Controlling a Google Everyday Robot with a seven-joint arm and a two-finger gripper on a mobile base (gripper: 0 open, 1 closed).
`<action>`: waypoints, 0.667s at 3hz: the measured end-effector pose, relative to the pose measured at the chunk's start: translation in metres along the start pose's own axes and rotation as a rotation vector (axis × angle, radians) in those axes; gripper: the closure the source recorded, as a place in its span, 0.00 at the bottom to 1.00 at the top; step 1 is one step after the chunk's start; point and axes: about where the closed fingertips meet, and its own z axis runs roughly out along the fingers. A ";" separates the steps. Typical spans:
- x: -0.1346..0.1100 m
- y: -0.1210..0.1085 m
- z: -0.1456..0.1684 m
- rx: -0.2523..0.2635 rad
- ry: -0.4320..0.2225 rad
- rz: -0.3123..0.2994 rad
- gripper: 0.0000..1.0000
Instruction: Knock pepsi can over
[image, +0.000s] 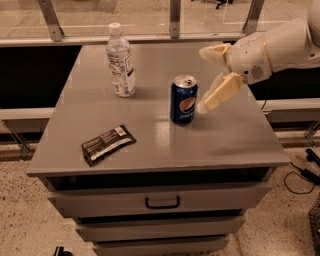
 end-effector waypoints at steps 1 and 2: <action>0.002 -0.009 0.008 0.024 -0.103 0.015 0.00; 0.002 -0.012 0.019 0.008 -0.180 0.033 0.00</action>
Offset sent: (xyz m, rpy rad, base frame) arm 0.0240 0.0166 -0.0155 0.2827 0.0132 0.0278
